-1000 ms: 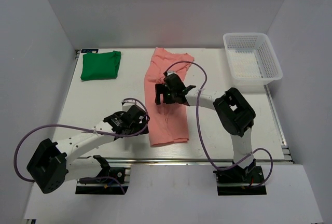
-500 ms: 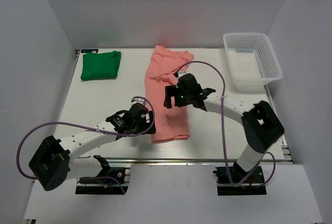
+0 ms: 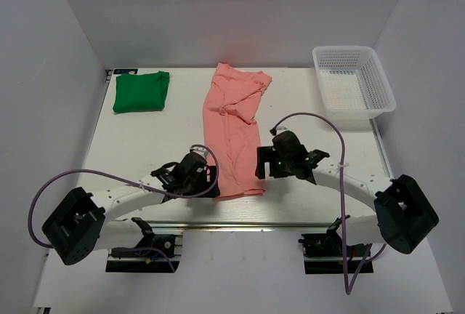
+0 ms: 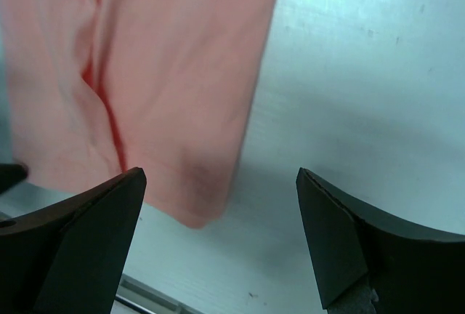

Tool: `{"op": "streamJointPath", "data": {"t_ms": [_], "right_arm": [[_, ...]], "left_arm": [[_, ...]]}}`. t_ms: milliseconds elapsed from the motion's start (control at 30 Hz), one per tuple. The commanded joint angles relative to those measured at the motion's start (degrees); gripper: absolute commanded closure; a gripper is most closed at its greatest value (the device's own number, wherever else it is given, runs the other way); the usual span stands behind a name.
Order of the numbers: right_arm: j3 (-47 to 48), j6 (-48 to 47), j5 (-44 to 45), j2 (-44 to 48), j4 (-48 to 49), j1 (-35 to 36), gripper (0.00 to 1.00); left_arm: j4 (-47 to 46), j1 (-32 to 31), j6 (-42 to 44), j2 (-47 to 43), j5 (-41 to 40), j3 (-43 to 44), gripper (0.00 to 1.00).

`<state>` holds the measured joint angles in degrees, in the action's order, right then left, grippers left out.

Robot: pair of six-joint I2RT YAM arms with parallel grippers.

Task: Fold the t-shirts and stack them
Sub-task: Grab the bottom of the folded rectangular tshirt with both arms

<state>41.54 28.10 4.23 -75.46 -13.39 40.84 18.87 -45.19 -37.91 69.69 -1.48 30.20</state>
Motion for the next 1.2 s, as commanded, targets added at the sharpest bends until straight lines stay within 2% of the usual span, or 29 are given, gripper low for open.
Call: {"op": "streamJointPath", "data": {"t_ms": [0,100,167,200,267,333,400,433,533,567,633,667,733,767,867,1067,1167], "right_arm": [[-2.9,2.4,-3.6,1.5,2.0,0.1,0.10],[-4.4,3.3,-5.9,-0.3,2.2,0.2,0.10],[-4.7,4.1,-6.9,-1.2,2.7,0.3,0.10],[-5.5,4.3,-8.3,-1.4,3.6,0.4,0.15],[-5.9,5.3,-8.9,-1.9,3.5,0.4,0.17],[-7.3,6.6,-9.4,-1.9,3.8,0.4,0.21],[-8.8,7.3,-10.5,-1.6,5.1,1.4,0.27],[-10.1,7.9,-12.2,-1.6,7.4,0.5,0.39],[-11.1,8.1,-14.2,-2.1,10.6,0.6,0.64],[-11.4,9.1,-14.0,-2.5,11.4,0.6,0.64],[-11.6,9.1,-13.4,-3.0,11.6,0.5,0.69],[-11.4,9.3,-13.2,-3.3,11.4,0.6,0.76],[-11.7,9.3,-13.1,-3.1,11.5,0.6,0.85],[-12.2,9.3,-13.3,-2.7,11.6,0.6,1.00],[-13.0,9.3,-17.0,-0.1,9.8,0.6,1.00],[-14.5,9.6,-28.6,5.8,-0.7,1.9,1.00],[-15.4,9.6,-29.1,7.3,-4.9,2.5,1.00]], "left_arm": [[-3.6,-0.3,-0.1,-0.8,4.5,-3.1,0.17],[-5.9,-0.3,-0.1,-0.1,5.4,-3.8,0.21],[-5.9,-0.3,-0.1,0.8,5.4,-3.8,0.33],[-5.9,-0.8,-0.1,1.8,4.9,-3.8,0.42],[-5.3,-0.8,-0.1,2.8,4.9,-3.2,0.64],[-5.3,-0.8,-0.1,3.9,4.9,-3.2,0.69],[-5.3,-0.8,-0.1,3.9,4.9,-3.2,0.71],[-6.0,-0.8,-0.1,3.9,5.4,-3.2,0.72],[-6.0,-1.3,-0.1,3.9,5.4,-3.2,0.75],[-6.0,-1.3,-0.1,3.9,5.4,-3.2,0.75],[-4.7,-1.3,-0.1,3.9,5.4,-2.7,0.83],[-4.7,-1.3,-0.1,3.9,5.4,-2.7,0.83],[-4.7,-1.3,-0.1,3.9,5.4,-2.7,0.96],[-3.9,-1.3,-0.1,3.9,5.4,-2.7,1.00],[0.4,-1.3,0.5,3.9,6.0,-1.4,1.00],[6.3,-3.0,2.8,0.1,15.9,-0.6,1.00],[10.1,-3.6,4.6,0.9,18.7,0.6,1.00]]}}
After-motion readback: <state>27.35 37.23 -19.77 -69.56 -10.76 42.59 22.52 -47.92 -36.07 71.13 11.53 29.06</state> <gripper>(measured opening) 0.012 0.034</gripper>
